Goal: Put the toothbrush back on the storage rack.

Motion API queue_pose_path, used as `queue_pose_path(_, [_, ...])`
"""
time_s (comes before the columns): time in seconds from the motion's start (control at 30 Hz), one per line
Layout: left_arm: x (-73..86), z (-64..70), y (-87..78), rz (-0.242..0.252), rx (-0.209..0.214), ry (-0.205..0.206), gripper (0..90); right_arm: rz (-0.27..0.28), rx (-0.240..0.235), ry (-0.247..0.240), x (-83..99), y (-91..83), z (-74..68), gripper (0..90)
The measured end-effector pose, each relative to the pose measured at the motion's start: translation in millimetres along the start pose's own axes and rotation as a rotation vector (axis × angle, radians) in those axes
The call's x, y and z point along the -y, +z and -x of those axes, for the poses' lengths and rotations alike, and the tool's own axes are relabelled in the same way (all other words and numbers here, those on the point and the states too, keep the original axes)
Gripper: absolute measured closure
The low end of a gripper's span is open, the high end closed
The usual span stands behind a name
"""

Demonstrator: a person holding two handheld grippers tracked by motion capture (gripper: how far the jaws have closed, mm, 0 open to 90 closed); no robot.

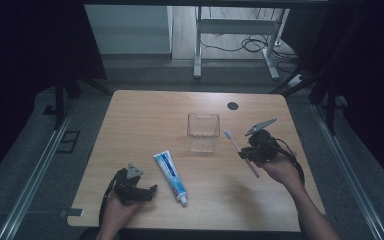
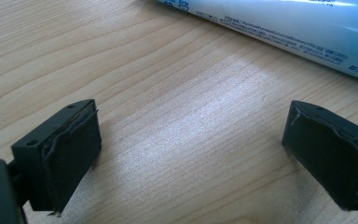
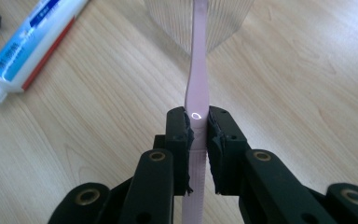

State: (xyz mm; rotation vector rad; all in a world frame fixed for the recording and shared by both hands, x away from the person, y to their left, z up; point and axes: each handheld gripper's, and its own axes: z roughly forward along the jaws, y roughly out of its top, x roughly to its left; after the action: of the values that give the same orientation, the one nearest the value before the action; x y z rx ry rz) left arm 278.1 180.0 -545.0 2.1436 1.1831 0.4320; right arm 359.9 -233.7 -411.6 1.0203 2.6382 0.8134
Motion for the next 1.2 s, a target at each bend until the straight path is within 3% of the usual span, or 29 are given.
queue_pose_path(0.43, [0.0, 0.0, 0.0, 0.000, 0.000, 0.000, 4.3, 0.091, 0.006, 0.010, -13.0, -3.4, -0.7, 78.3])
queue_pose_path(1.2, [0.0, -0.4, -0.3, -0.005, 0.001, 0.005, 4.3, 0.205, -0.001, 0.014, -49.1, 4.8, -5.0, 78.3])
